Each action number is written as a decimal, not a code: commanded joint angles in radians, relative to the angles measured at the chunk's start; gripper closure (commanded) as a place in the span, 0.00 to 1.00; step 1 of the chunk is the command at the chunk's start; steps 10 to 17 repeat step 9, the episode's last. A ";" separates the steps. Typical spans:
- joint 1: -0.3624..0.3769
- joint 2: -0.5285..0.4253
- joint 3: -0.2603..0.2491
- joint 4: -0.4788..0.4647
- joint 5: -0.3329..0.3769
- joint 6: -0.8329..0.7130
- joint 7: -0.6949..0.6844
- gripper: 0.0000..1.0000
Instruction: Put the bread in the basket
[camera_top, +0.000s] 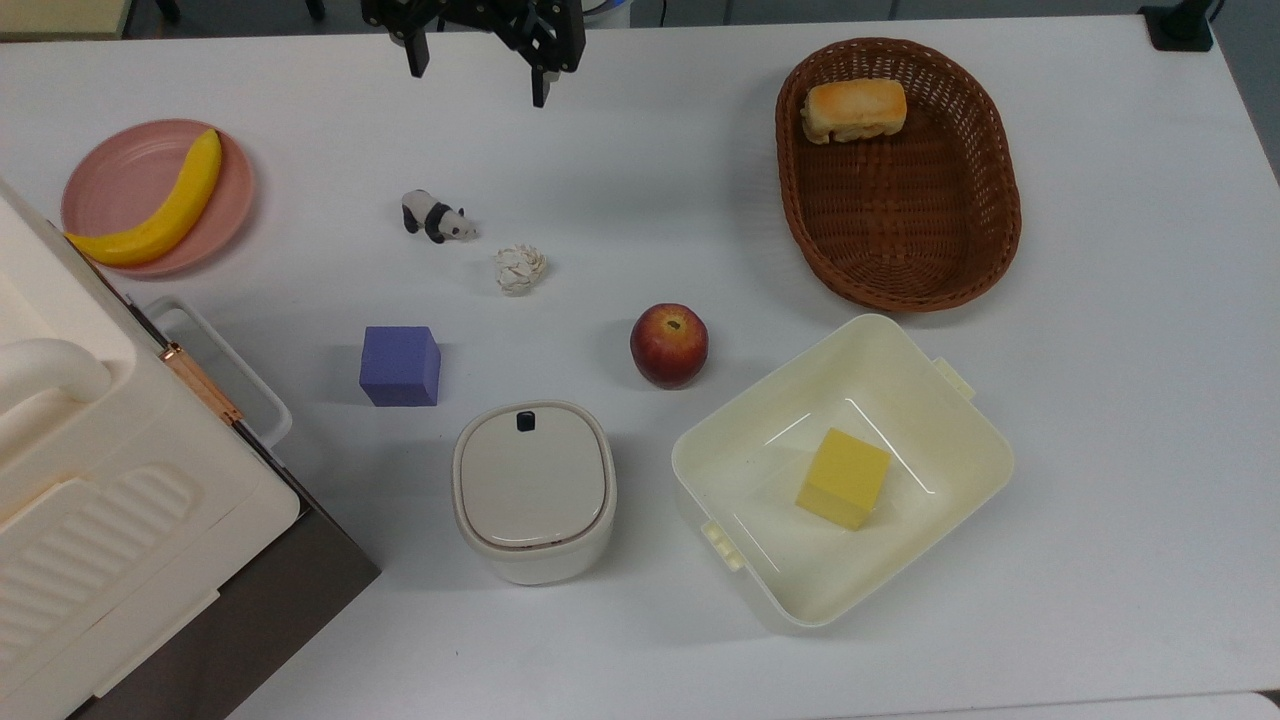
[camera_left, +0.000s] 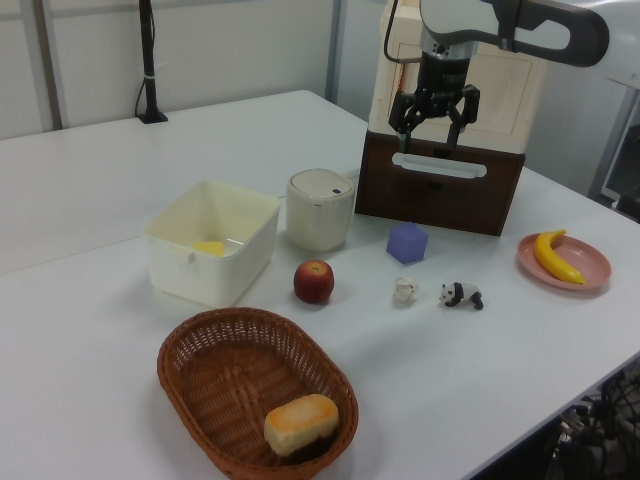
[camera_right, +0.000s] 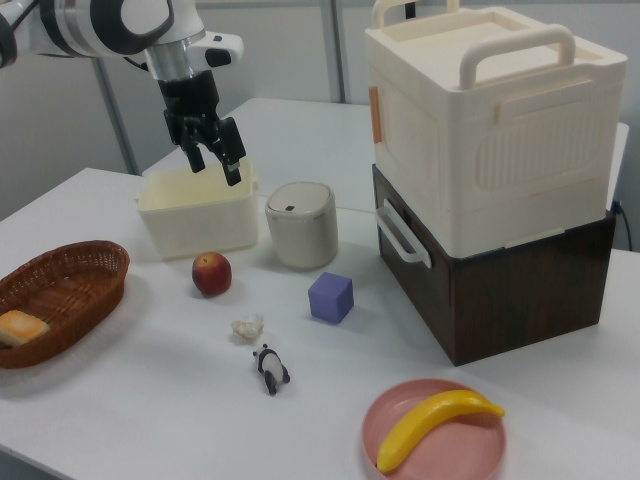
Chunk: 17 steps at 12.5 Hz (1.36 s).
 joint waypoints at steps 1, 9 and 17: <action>-0.014 -0.035 0.008 -0.044 0.015 -0.009 -0.042 0.00; -0.022 -0.038 0.010 -0.041 0.017 -0.007 -0.045 0.00; -0.022 -0.038 0.010 -0.041 0.017 -0.007 -0.045 0.00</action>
